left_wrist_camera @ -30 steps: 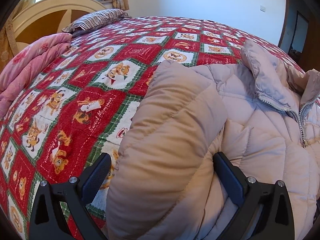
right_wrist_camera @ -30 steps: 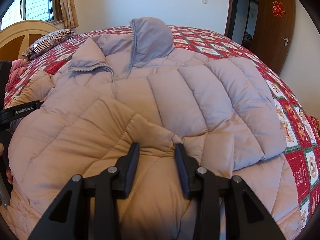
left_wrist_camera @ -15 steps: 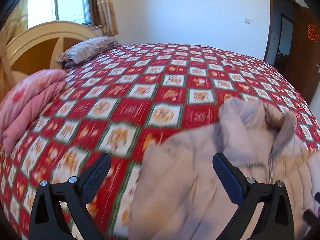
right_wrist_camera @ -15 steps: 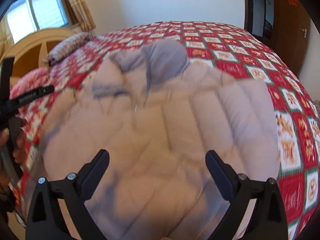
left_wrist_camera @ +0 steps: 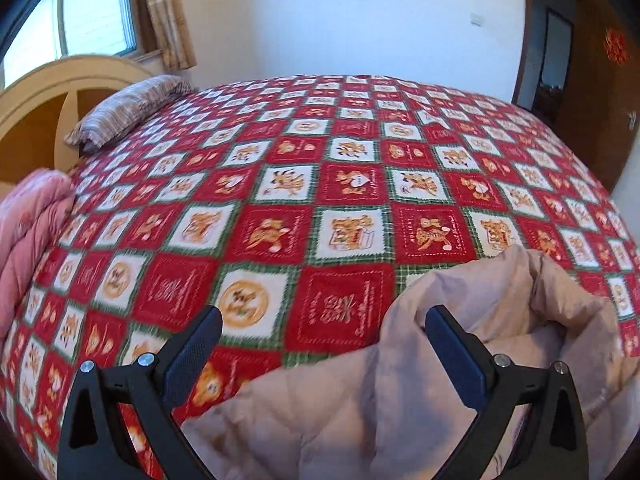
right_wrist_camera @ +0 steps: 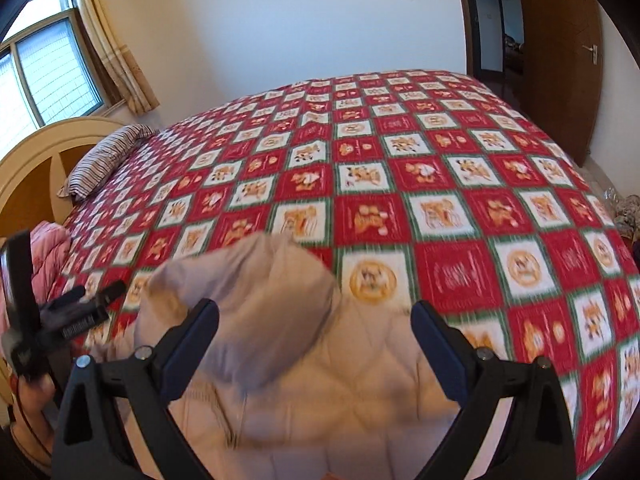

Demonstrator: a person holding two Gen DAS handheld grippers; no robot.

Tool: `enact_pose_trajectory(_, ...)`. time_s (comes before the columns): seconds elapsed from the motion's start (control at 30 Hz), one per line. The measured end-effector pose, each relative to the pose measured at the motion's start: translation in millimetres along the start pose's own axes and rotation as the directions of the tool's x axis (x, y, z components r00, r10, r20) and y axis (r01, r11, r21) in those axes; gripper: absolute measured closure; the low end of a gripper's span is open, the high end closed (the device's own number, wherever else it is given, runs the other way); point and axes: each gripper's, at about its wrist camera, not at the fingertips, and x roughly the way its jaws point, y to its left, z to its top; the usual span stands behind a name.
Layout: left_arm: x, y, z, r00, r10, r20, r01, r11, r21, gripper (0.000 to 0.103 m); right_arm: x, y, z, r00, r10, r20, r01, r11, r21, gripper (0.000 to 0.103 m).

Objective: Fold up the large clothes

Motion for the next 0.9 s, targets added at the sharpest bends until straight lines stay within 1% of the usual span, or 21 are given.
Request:
enact_pose_trajectory(0.03,5,-4,0,1.0,0.002,-0.004,-0.002,1.0,0.014,0.001,9,1,7,1.0,0.001,-0.011,-0.001,1.0,0.006,0.004)
enact_pose_trajectory(0.1,15,-13,-3,1.0,0.027,-0.006,-0.027,0.998,0.049,0.001,25,4,16,0.999,-0.013,-0.045,0.012,1.0,-0.013,0.004)
enact_pose_trajectory(0.17,25,-15,-7,1.0,0.026,-0.013,-0.026,0.997,0.067,0.002,47,12,21,0.994,-0.032,-0.104,0.025,0.997,-0.071,0.005)
enact_pose_trajectory(0.23,32,-18,-10,1.0,0.025,-0.016,-0.023,0.996,0.092,0.017,66,14,22,0.987,-0.07,-0.148,0.053,0.991,-0.119,0.006)
enact_pose_trajectory(0.27,36,-20,-11,1.0,0.017,-0.024,-0.014,0.994,0.107,0.036,74,15,20,0.981,-0.084,-0.173,0.059,0.988,-0.146,0.009)
enact_pose_trajectory(0.3,40,-21,-13,0.999,-0.011,-0.045,0.016,0.993,0.115,0.053,80,13,19,0.978,-0.087,-0.192,0.057,0.986,-0.159,0.012)
enact_pose_trajectory(0.37,40,-21,-15,0.997,-0.056,-0.058,0.062,0.992,0.109,0.068,88,8,11,0.968,-0.073,-0.239,0.031,0.984,-0.173,0.024)
enact_pose_trajectory(0.4,38,-22,-15,0.996,-0.066,-0.053,0.072,0.991,0.112,0.076,89,6,8,0.965,-0.066,-0.254,0.02,0.984,-0.18,0.026)
enact_pose_trajectory(0.43,35,-23,-15,0.996,-0.076,-0.044,0.081,0.989,0.121,0.081,88,5,4,0.963,-0.064,-0.263,0.013,0.981,-0.194,0.035)
enact_pose_trajectory(0.47,28,-25,-15,0.995,-0.092,-0.029,0.095,0.986,0.139,0.091,85,4,1,0.962,-0.072,-0.262,0.015,0.976,-0.216,0.055)
enact_pose_trajectory(0.5,23,-27,-15,0.995,-0.097,-0.015,0.099,0.984,0.145,0.094,82,4,-1,0.963,-0.084,-0.254,0.023,0.972,-0.235,0.068)
enact_pose_trajectory(0.53,16,-28,-16,0.995,-0.102,0.002,0.1,0.984,0.15,0.095,77,3,-4,0.964,-0.096,-0.246,0.032,0.967,-0.252,0.082)
enact_pose_trajectory(0.6,-3,-28,-19,0.992,-0.112,0.053,0.101,0.98,0.174,0.099,65,2,-7,0.969,-0.108,-0.221,0.044,0.96,-0.276,0.087)
enact_pose_trajectory(0.63,-8,-28,-20,0.991,-0.113,0.067,0.099,0.978,0.184,0.099,58,2,-10,0.972,-0.119,-0.204,0.054,0.953,-0.299,0.09)
enact_pose_trajectory(0.7,-25,-27,-28,0.988,-0.118,0.101,0.095,0.974,0.206,0.1,47,2,-14,0.975,-0.13,-0.18,0.064,0.94,-0.334,0.092)
enact_pose_trajectory(0.8,-36,-22,-43,0.985,-0.134,0.113,0.109,0.972,0.206,0.101,35,1,-24,0.978,-0.146,-0.151,0.081,0.925,-0.371,0.094)
enact_pose_trajectory(0.9,-39,-20,-64,0.986,-0.138,0.097,0.116,0.972,0.205,0.102,29,-2,-34,0.98,-0.157,-0.125,0.097,0.915,-0.392,0.096)
